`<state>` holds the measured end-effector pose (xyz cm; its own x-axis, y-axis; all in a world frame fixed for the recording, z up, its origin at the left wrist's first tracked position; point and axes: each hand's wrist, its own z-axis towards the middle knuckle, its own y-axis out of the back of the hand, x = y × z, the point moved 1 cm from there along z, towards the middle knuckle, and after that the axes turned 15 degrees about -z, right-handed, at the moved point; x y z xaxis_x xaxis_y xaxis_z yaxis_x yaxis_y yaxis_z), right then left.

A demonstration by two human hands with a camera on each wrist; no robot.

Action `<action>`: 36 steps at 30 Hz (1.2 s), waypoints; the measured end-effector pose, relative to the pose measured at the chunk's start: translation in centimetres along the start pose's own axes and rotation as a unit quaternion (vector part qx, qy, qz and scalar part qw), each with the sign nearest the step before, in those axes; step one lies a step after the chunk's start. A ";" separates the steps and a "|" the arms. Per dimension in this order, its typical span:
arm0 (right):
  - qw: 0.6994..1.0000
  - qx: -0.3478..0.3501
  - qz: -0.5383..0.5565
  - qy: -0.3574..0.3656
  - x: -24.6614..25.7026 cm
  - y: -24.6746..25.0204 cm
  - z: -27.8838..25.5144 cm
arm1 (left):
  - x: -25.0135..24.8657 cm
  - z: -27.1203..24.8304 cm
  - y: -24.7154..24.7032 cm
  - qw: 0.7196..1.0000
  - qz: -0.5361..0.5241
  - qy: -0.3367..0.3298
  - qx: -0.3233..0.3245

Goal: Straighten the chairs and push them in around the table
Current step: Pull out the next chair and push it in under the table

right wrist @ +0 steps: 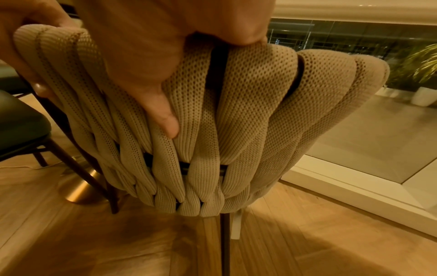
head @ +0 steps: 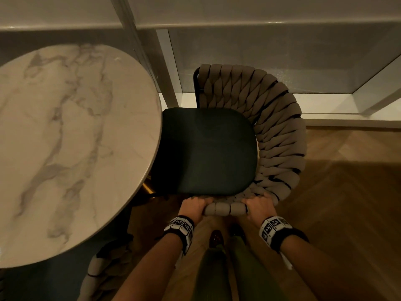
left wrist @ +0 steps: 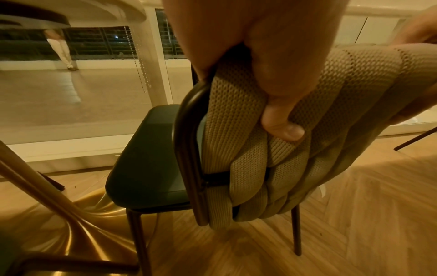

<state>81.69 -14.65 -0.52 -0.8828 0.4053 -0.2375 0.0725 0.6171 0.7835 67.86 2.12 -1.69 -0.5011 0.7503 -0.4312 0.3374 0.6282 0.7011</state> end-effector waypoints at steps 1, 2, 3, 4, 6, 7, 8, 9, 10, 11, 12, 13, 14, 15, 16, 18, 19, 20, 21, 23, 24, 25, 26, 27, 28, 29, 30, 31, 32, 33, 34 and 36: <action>1.000 -0.002 -0.001 0.000 0.0 0.1 -0.1 | 0.0 -0.1 -0.1 1.000 -0.002 0.000 -0.002; 1.000 -0.004 -0.003 0.001 0.0 0.1 -0.3 | -0.1 -0.2 -0.2 1.000 -0.003 0.000 -0.003; 1.000 -0.003 -0.003 0.003 0.1 0.0 -0.5 | -0.2 -0.4 -0.3 1.000 -0.004 0.001 -0.003; 1.000 -0.001 -0.004 0.005 0.2 -0.1 -0.6 | -0.2 -0.5 -0.6 1.000 -0.006 0.001 -0.001; 1.000 0.007 -0.003 0.007 0.3 -0.5 -1.1 | -0.2 -0.9 -1.1 1.000 -0.006 0.002 0.001; 1.000 0.009 -0.001 0.007 0.4 -0.6 -1.3 | -0.3 -1.1 -1.4 1.000 -0.008 0.002 0.001; 1.000 0.011 -0.001 0.006 0.5 -0.8 -1.5 | -0.3 -1.3 -1.6 1.000 -0.010 0.003 0.000; 1.000 0.012 -0.001 0.007 0.6 -1.0 -1.6 | -0.3 -1.5 -1.8 1.000 -0.011 0.003 -0.001; 1.000 0.014 -0.002 0.008 0.7 -1.1 -1.7 | -0.3 -1.6 -1.9 1.000 -0.012 0.003 -0.002; 1.000 0.017 -0.002 0.008 0.8 -1.3 -1.8 | -0.3 -1.8 -1.9 1.000 -0.011 0.003 -0.002; 1.000 0.018 -0.002 0.006 0.8 -1.4 -1.8 | -0.4 -1.9 -1.9 1.000 -0.009 0.002 -0.003; 1.000 0.019 -0.002 0.003 0.9 -1.4 -1.9 | -0.4 -1.9 -1.9 1.000 -0.007 0.001 -0.005; 1.000 0.021 -0.003 0.002 0.9 -1.3 -1.9 | -0.4 -1.9 -1.9 1.000 -0.007 0.000 -0.007; 1.000 0.023 -0.004 0.002 0.9 -1.2 -1.9 | -0.4 -1.9 -1.8 1.000 -0.008 -0.001 -0.005; 1.000 0.026 -0.004 0.002 0.9 -1.1 -1.8 | -0.3 -1.9 -1.7 1.000 -0.008 -0.002 -0.001; 1.000 0.026 -0.001 0.001 0.9 -0.7 -1.7 | -0.2 -1.8 -1.5 1.000 -0.008 -0.004 0.004; 1.000 0.025 -0.002 -0.001 1.0 -0.6 -1.8 | -0.1 -1.8 -1.5 1.000 -0.010 -0.004 0.004; 1.000 0.024 -0.003 -0.003 0.9 -0.5 -1.7 | -0.1 -1.6 -1.4 1.000 -0.015 -0.004 0.002; 1.000 0.022 -0.003 -0.004 1.0 -0.5 -1.8 | -0.1 -1.6 -1.4 1.000 -0.019 -0.004 0.001; 1.000 0.014 0.000 -0.008 1.0 -0.5 -1.6 | -0.1 -1.6 -1.5 1.000 -0.024 -0.003 -0.006; 1.000 0.014 0.001 -0.007 0.9 -0.6 -1.6 | -0.2 -1.7 -1.5 1.000 -0.025 -0.002 -0.007; 1.000 0.017 -0.005 -0.001 0.9 -0.6 -1.6 | -0.2 -1.8 -1.6 1.000 -0.023 0.000 -0.006; 1.000 0.026 -0.014 0.006 0.9 -0.8 -1.5 | -0.3 -1.9 -1.6 1.000 -0.019 0.002 -0.005; 0.999 0.024 -0.022 0.008 0.9 -0.9 -1.4 | -0.3 -2.0 -1.7 1.000 -0.016 0.003 -0.004; 1.000 0.011 -0.025 0.004 1.0 -1.1 -1.4 | -0.4 -2.2 -1.8 1.000 -0.016 0.005 -0.004; 1.000 -0.004 -0.021 -0.005 1.1 -1.3 -1.6 | -0.4 -2.6 -1.9 1.000 -0.019 0.007 -0.010; 1.000 -0.006 -0.012 -0.011 1.3 -1.4 -1.8 | -0.3 -3.1 -1.9 1.000 -0.021 0.007 -0.021; 1.000 -0.003 -0.004 -0.014 1.5 -1.6 -2.1 | -0.3 -3.6 -2.1 0.999 -0.026 0.007 -0.037; 1.000 -0.006 0.007 -0.022 1.8 -1.8 -2.4 | -0.2 -4.4 -2.3 0.998 -0.035 0.005 -0.052; 0.999 -0.017 0.019 -0.036 2.1 -1.8 -2.8 | -0.1 -5.2 -2.4 0.997 -0.048 0.002 -0.067; 0.998 -0.028 0.027 -0.051 2.5 -1.8 -3.4 | 0.0 -6.2 -2.5 0.995 -0.060 -0.003 -0.081; 0.995 -0.054 0.032 -0.078 3.3 -1.6 -4.7 | 0.2 -8.3 -2.8 0.992 -0.080 -0.005 -0.096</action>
<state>76.45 -17.47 0.16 -0.7948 0.5464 -0.2641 0.0693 0.5141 0.8550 60.19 -1.14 0.99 -0.5279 0.6463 -0.5510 0.0950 0.6897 0.7179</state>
